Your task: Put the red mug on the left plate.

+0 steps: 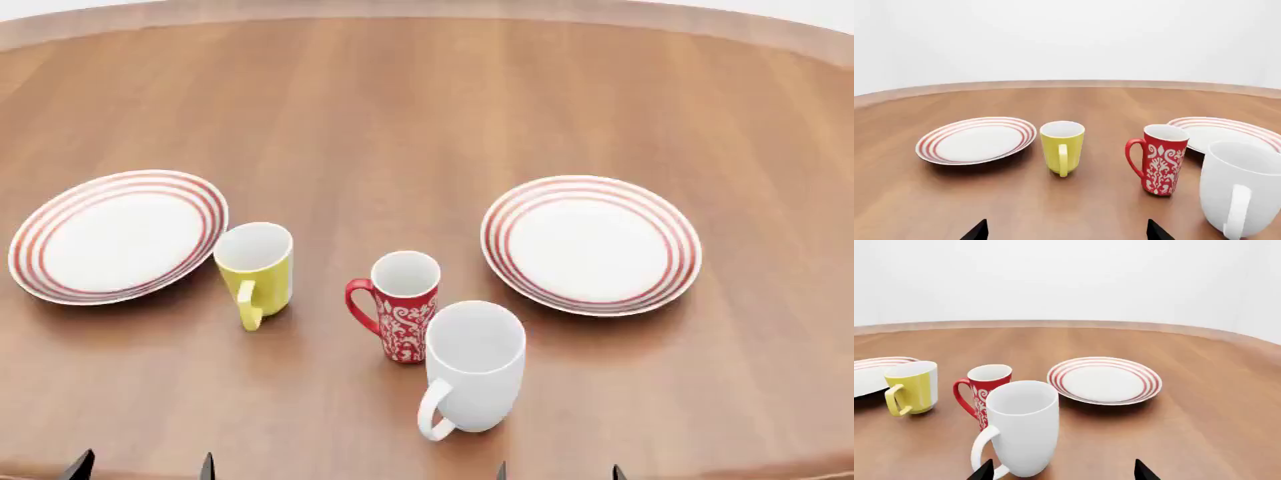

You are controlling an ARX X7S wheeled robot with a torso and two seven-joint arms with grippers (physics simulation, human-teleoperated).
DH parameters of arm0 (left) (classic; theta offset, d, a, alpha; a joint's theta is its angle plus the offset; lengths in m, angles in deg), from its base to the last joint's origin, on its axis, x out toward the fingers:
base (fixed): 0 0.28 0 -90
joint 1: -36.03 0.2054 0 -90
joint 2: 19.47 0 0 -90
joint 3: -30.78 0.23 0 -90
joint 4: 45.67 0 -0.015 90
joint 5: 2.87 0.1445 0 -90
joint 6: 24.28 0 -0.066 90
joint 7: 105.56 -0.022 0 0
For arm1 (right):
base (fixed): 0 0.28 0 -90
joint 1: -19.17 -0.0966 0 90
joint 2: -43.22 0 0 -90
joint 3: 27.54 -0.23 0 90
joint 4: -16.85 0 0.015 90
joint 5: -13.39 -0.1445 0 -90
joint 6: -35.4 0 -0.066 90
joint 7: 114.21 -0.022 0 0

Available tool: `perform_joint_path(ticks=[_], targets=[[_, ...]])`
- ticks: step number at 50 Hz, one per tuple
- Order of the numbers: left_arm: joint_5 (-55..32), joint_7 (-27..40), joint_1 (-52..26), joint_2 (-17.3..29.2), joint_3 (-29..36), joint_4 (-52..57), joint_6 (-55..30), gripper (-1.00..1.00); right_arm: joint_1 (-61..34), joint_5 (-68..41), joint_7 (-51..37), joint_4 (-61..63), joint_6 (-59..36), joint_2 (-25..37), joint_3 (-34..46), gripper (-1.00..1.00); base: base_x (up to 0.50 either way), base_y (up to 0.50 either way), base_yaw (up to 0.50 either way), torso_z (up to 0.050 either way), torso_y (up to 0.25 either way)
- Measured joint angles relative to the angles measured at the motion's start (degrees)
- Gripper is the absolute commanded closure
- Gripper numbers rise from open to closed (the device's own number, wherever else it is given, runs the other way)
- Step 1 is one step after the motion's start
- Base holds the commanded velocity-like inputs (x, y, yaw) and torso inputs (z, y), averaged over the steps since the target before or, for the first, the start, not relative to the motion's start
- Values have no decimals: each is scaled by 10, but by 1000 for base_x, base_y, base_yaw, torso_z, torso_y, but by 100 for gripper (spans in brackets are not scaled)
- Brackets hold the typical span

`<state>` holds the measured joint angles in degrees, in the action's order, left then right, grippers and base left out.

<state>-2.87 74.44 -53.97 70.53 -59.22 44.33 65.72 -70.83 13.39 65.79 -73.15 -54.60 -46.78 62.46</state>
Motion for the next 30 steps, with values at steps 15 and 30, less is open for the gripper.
perform_joint_path(ticks=[15,30], targets=[[-14,20,25,20,19,67,-15,-100,32,-17,-24,93,-35,18,24,-100,0,0,0,0,0],[-25,40,41,37,38,107,-21,-100,45,-19,-47,128,-42,35,52,-100,108,221,0,0,0]])
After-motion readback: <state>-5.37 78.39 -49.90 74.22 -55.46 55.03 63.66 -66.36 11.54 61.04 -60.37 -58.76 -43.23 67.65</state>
